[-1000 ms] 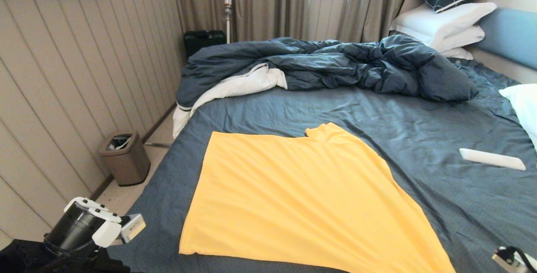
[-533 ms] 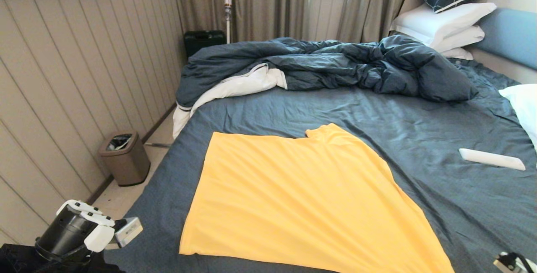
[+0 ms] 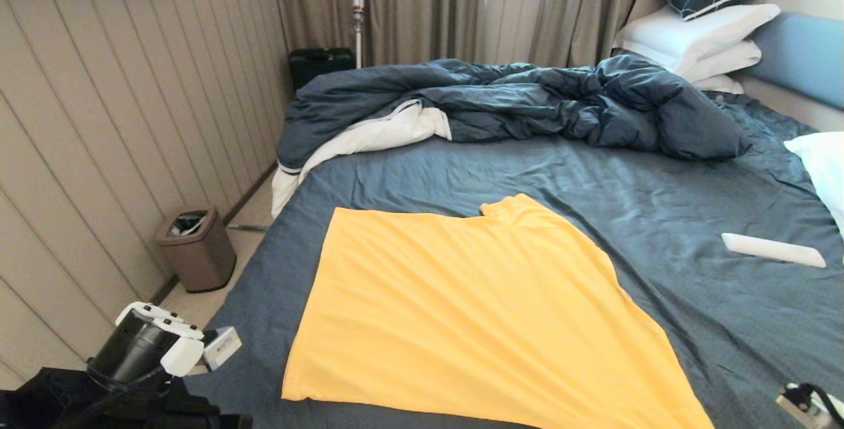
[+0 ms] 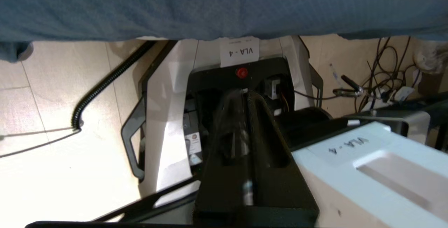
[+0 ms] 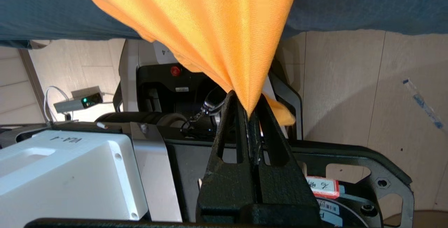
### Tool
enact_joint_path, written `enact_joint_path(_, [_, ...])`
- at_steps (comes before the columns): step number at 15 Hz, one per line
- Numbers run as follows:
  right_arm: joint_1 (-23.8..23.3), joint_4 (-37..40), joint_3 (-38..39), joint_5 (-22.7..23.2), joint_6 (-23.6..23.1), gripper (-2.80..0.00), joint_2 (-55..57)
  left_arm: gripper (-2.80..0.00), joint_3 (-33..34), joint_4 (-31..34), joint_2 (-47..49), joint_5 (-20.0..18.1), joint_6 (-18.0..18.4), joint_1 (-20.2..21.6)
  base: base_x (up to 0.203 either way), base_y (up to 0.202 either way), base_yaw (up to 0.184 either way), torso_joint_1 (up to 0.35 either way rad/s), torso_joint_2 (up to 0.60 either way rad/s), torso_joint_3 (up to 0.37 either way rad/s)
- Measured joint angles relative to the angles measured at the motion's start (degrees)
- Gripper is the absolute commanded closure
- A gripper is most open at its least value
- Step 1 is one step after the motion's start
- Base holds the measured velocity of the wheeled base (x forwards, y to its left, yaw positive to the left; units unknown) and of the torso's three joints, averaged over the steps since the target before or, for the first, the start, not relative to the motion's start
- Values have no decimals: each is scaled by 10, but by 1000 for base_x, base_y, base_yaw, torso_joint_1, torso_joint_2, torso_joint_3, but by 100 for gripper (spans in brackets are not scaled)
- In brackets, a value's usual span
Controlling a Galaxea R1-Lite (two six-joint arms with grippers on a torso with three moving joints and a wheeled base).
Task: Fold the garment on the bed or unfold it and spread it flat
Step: Fold the yellow T-shirt
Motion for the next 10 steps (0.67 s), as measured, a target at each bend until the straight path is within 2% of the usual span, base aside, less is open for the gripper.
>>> enact_joint_path(3, [0,0,-11,0,1,0,1,-280,0,-44,49,2,0,5,0,0,0,0,0,0])
enact_joint_path(7, [0,1,-23,0,2,0,-2,-280,11,-163,132,6,-2,8,0,0,0,0,0,0])
enact_joint_path(10, [0,0,-27,2,4,0,-3,-280,4,-177,163,7,-2,10,0,0,0,0,0,0])
